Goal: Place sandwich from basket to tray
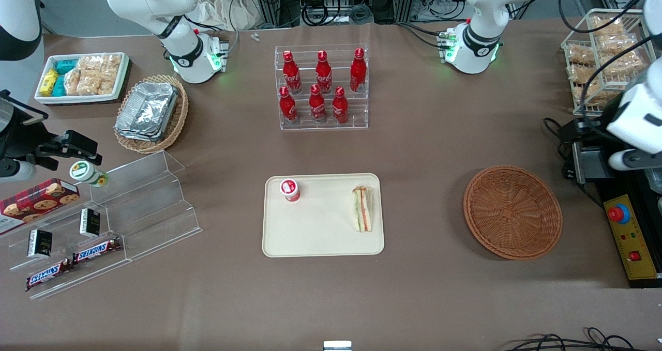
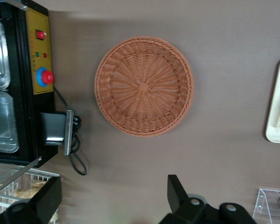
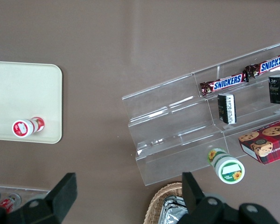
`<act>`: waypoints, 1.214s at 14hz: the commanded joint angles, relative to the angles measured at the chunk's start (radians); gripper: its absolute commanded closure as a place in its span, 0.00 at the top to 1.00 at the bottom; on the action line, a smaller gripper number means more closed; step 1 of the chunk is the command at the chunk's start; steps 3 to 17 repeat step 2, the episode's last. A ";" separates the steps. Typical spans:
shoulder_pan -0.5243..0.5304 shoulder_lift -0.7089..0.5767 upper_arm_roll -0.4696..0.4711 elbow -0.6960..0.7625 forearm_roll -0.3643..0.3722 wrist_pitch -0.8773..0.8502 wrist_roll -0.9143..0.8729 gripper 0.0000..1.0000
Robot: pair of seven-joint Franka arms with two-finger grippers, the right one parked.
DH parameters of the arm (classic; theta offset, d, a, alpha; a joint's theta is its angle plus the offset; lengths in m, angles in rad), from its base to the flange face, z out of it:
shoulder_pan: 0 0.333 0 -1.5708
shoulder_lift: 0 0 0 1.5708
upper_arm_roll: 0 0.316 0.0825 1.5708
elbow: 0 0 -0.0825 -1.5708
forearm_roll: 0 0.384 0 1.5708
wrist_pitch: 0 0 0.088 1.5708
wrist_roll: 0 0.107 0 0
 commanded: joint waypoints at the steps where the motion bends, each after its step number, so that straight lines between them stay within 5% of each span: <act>1: -0.062 -0.045 0.106 -0.033 -0.051 -0.008 0.026 1.00; 17: -0.064 -0.047 0.108 -0.033 -0.051 -0.005 0.026 1.00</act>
